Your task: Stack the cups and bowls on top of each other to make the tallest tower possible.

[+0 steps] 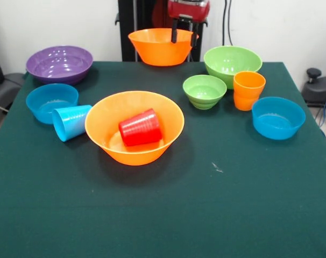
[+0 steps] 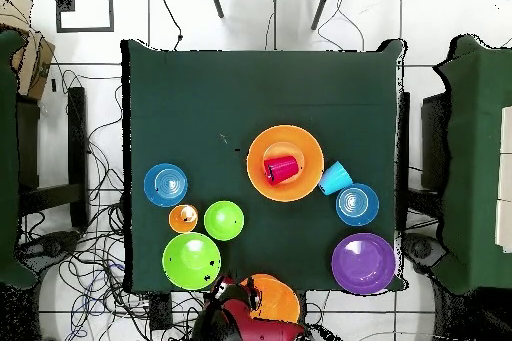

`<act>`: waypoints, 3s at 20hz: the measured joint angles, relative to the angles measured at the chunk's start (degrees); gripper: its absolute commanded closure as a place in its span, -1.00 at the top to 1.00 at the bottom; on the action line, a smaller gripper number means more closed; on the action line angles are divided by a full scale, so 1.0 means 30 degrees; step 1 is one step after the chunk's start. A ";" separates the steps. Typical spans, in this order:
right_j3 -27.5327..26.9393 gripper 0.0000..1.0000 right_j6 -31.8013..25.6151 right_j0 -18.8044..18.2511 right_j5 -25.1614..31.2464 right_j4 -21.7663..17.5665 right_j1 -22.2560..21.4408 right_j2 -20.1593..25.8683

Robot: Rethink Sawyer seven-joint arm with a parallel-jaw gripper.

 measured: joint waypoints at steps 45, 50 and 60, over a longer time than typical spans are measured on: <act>0.0842 1.00 0.1628 -0.1487 -0.2190 0.0685 0.2009 -0.0387; 0.0691 -1.00 0.1950 -0.1491 -0.2899 0.0693 0.2519 -0.0404; 0.0652 -1.00 0.1954 -0.1489 -0.2982 0.0689 0.2782 -0.0563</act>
